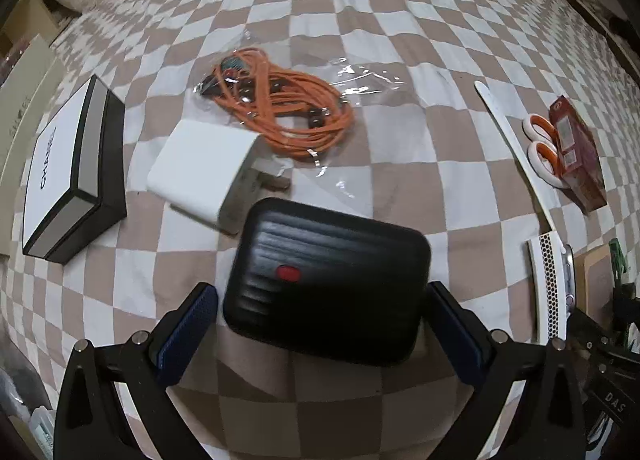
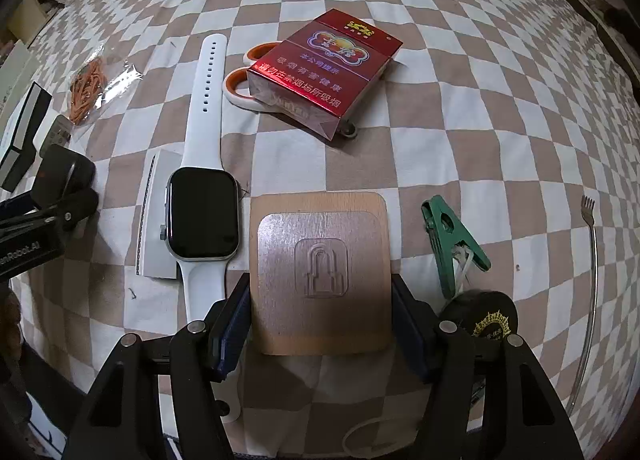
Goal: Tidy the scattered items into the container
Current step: 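Close the left tool on the black earbud case while the right tool grasps the wooden pad, then lift the earbud case and wooden pad in both tools off the bed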
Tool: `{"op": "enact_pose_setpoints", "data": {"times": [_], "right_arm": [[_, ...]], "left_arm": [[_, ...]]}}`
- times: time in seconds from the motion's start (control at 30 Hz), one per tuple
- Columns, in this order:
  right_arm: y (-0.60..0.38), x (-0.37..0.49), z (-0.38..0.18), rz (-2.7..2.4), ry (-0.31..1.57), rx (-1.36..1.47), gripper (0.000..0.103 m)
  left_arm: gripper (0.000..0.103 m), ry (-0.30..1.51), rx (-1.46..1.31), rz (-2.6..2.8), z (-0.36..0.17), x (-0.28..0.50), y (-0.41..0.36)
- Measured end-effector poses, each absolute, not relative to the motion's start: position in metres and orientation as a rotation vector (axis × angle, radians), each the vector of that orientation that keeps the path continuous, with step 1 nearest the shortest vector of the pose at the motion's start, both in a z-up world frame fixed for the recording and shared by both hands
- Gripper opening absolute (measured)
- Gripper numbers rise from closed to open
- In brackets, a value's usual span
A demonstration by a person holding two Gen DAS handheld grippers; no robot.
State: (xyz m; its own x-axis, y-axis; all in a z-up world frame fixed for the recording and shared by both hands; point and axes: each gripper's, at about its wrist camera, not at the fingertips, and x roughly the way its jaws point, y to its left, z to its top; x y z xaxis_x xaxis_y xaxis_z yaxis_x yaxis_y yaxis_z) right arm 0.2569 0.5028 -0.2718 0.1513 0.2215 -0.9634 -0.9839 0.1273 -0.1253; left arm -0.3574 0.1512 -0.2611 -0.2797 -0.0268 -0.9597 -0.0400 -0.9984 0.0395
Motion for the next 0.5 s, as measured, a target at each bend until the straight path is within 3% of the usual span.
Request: {"op": "enact_pose_setpoints", "data": {"times": [0.13, 0.5], "right_arm": [[0.5, 0.263, -0.273, 1.134, 0.983, -1.026, 0.065], [0.483, 0.271, -0.274, 1.126, 0.977, -1.064, 0.065]], "left_arm": [[0.086, 0.094, -1.863, 2.512, -0.257, -0.358, 0.152], [0.085, 0.106, -1.864, 2.47, -0.255, -0.35, 0.145]]}}
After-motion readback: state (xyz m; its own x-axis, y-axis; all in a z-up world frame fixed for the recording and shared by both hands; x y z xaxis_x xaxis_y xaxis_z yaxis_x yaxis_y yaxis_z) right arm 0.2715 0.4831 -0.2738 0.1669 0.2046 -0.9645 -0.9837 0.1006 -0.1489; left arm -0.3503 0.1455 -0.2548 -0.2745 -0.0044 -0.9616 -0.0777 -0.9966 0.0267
